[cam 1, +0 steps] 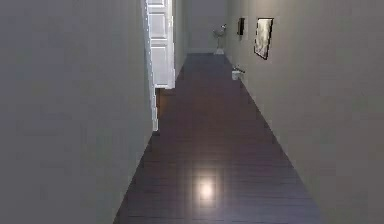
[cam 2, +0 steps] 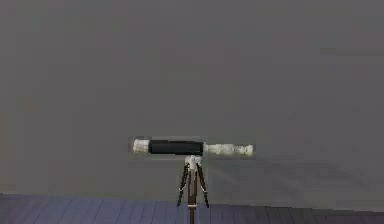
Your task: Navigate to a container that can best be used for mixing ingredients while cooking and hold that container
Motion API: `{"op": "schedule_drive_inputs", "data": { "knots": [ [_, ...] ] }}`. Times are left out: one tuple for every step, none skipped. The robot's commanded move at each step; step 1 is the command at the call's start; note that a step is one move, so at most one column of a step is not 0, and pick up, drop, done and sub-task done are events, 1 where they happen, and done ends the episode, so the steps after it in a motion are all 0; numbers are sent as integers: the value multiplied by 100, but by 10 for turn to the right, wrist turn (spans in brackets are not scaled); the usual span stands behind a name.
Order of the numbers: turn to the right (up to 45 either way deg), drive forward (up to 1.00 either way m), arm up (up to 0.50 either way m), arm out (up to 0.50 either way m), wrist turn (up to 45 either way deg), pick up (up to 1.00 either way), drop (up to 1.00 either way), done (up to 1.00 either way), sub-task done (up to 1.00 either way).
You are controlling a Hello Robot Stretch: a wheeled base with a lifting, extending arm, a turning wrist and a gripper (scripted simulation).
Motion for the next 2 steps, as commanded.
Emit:
{"op": "schedule_drive_inputs", "data": {
  "knots": [
    [30,0,0,0,0,0,0,0,0],
    [0,100,0,0,0,0,0,0,0]
  ]
}}
